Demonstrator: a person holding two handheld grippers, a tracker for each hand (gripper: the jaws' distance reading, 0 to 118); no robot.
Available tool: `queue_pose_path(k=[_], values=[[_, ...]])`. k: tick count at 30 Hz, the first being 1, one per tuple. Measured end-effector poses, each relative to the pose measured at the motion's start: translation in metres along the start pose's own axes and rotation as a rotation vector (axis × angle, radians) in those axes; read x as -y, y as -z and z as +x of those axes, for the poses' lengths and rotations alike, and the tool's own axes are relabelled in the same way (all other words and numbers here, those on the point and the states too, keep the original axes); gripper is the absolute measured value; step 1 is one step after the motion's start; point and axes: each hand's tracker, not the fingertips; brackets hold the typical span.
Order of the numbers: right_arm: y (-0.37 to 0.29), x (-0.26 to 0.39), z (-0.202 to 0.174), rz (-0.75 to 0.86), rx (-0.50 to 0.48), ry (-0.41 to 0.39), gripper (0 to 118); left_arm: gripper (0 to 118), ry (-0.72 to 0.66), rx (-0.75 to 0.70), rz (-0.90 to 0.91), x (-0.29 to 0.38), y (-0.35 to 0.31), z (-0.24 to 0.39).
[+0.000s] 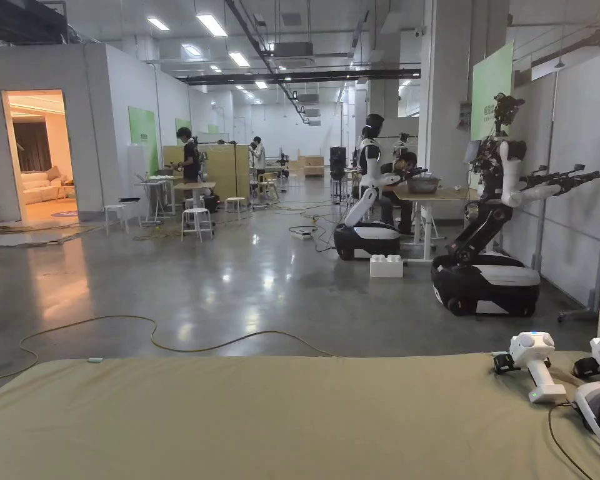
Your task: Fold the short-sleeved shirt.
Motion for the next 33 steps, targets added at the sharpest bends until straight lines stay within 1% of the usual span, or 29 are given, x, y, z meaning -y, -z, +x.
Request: queue_pose_path(k=[2, 5, 6, 7, 8, 9, 10, 11, 12, 13, 14, 16, 20, 28, 33], values=[[0.004, -0.002, 0.0, -0.043, -0.013, 0.03, 118, 109, 0.003, -0.001, -0.002, 0.0, 0.0, 0.0], [0.009, -0.011, -0.004, -0.1, -0.028, 0.107, 118, 109, -0.016, 0.011, -0.003, 0.0, 0.001, 0.0], [0.01, -0.014, -0.006, -0.115, -0.006, 0.143, 118, 109, -0.021, 0.013, -0.004, 0.0, 0.001, 0.0], [0.012, -0.019, -0.01, -0.148, 0.05, 0.195, 118, 109, -0.024, 0.015, -0.006, 0.0, 0.001, 0.0], [0.015, -0.023, -0.014, -0.185, 0.105, 0.23, 118, 109, -0.024, 0.017, -0.007, -0.001, 0.002, 0.0], [0.017, -0.027, -0.017, -0.234, 0.136, 0.252, 118, 109, -0.023, 0.017, -0.009, -0.001, 0.002, 0.001], [0.021, -0.032, -0.018, -0.325, 0.112, 0.259, 118, 109, -0.02, 0.015, -0.011, -0.001, 0.003, 0.001], [0.024, -0.037, -0.017, -0.41, 0.067, 0.271, 118, 109, -0.019, 0.011, -0.011, -0.001, 0.003, 0.002], [0.026, -0.038, -0.016, -0.456, 0.02, 0.276, 118, 109, -0.019, 0.011, -0.011, -0.001, 0.003, 0.002], [0.028, -0.037, -0.016, -0.471, -0.014, 0.298, 118, 109, -0.019, 0.014, -0.011, -0.001, 0.003, 0.003], [0.027, -0.035, -0.017, -0.45, -0.019, 0.317, 118, 109, -0.02, 0.017, -0.012, -0.001, 0.004, 0.003], [0.025, -0.033, -0.019, -0.409, -0.011, 0.311, 118, 109, -0.017, 0.026, -0.012, -0.001, 0.004, 0.005], [0.026, -0.033, -0.021, -0.407, -0.001, 0.291, 118, 109, -0.001, 0.029, -0.012, -0.002, 0.004, 0.007], [0.026, -0.033, -0.016, -0.398, -0.009, 0.335, 118, 109, 0.004, 0.031, -0.014, -0.002, 0.003, 0.007], [0.024, -0.029, -0.007, -0.358, 0.033, 0.348, 118, 109, 0.013, 0.028, -0.012, -0.002, 0.003, 0.007]])
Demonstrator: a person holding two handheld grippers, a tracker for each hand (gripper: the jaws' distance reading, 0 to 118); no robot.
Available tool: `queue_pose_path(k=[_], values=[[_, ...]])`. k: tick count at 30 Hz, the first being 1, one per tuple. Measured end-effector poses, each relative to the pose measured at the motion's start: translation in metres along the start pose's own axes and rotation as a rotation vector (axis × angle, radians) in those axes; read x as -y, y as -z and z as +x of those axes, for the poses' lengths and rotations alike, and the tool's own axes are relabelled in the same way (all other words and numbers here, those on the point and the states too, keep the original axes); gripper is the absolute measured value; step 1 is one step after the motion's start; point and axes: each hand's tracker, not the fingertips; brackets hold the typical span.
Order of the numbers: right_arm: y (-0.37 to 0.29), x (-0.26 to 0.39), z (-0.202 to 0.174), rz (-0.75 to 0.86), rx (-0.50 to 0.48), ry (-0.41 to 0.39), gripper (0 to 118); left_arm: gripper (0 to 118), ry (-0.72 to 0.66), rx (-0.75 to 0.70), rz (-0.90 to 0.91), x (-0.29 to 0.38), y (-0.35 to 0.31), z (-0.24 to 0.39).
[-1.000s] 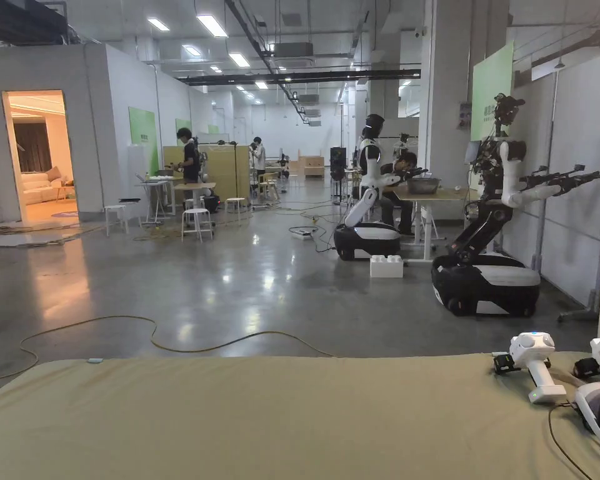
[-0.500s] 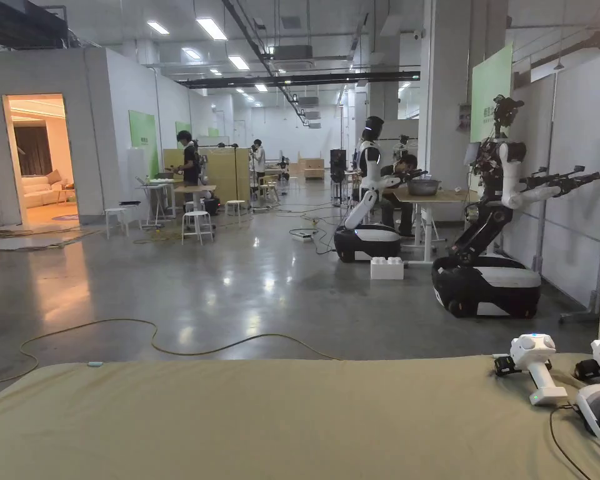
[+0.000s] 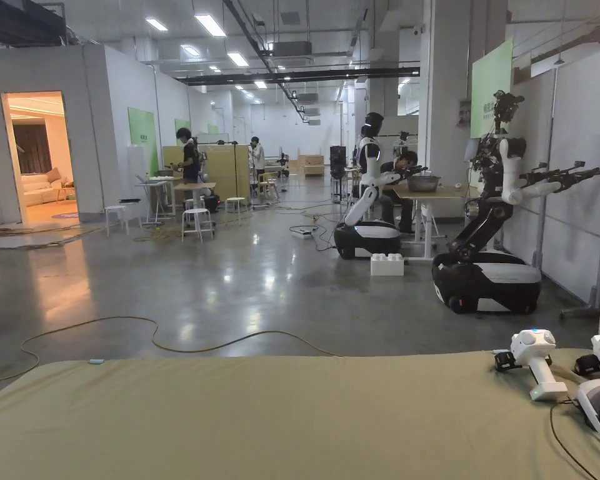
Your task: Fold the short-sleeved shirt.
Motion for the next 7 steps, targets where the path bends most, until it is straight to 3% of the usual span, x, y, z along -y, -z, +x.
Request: queue_pose_path(k=[7], values=[[-0.0044, 0.0007, 0.0011, 0.06, 0.066, -0.037, 118, 109, -0.005, 0.007, 0.006, -0.0006, 0.0007, 0.0003]])
